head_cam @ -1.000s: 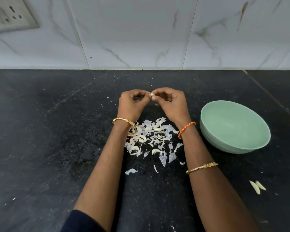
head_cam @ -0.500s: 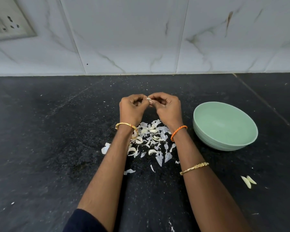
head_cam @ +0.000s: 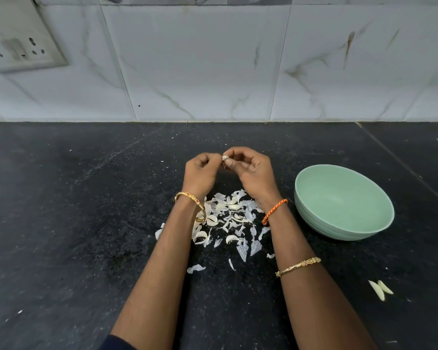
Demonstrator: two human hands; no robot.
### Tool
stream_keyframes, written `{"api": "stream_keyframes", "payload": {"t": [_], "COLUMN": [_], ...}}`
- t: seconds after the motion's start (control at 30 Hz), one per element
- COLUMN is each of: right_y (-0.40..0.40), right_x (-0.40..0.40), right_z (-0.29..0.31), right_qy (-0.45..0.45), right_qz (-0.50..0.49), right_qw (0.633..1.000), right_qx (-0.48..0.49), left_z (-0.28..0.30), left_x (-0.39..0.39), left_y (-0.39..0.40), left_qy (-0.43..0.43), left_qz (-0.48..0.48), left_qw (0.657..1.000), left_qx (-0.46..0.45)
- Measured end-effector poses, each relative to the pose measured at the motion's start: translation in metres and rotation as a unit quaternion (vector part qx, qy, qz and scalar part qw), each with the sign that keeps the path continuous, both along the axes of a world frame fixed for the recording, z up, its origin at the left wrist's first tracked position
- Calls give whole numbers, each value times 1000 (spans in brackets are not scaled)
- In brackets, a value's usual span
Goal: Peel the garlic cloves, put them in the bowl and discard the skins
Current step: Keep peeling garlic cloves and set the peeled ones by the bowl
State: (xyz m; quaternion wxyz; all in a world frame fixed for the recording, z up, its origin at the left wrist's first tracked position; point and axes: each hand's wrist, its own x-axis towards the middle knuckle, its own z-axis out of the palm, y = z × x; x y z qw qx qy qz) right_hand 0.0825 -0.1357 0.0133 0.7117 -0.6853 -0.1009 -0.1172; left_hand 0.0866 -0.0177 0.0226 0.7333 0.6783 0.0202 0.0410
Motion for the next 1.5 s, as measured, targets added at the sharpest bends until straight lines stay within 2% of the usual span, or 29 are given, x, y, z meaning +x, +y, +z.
{"api": "stream_keyframes", "payload": {"t": [0.17,0.27,0.4,0.47,0.6,0.67,0.87,1.07,1.17,1.33,1.5], "right_y": [0,-1,-11,-14,-13,-13,-14,-13,-12,-10,-12], "right_x": [0,2,4,4,2,2,3,3,4,2,1], "right_z": [-3,-3,0,1,0,-2,-7,-8,-9,-8,-7], "right_qy": [12,32,45,54,67,71,76,78,82,72,49], "right_qz": [9,20,32,42,62,61,48,28,22,12,-2], "right_qw": [998,991,972,968,975,981,989,993,993,995,997], "right_qx": [59,132,229,241,203,167,121,88,80,69,59], "left_z": [0,1,2,0,-7,-10,-10,-9,-8,-10,-10], "left_x": [1,3,4,5,7,7,7,6,5,3,2], "left_y": [-4,-2,8,12,12,13,12,13,12,8,3], "left_qy": [80,115,133,119,15,-31,-92,-90,-99,-136,-209], "left_qz": [-26,-25,-3,22,98,99,2,-6,-6,44,69], "left_qw": [994,988,986,991,988,983,980,985,981,957,923], "left_qx": [-67,-98,-100,-63,115,151,178,150,165,252,314]}}
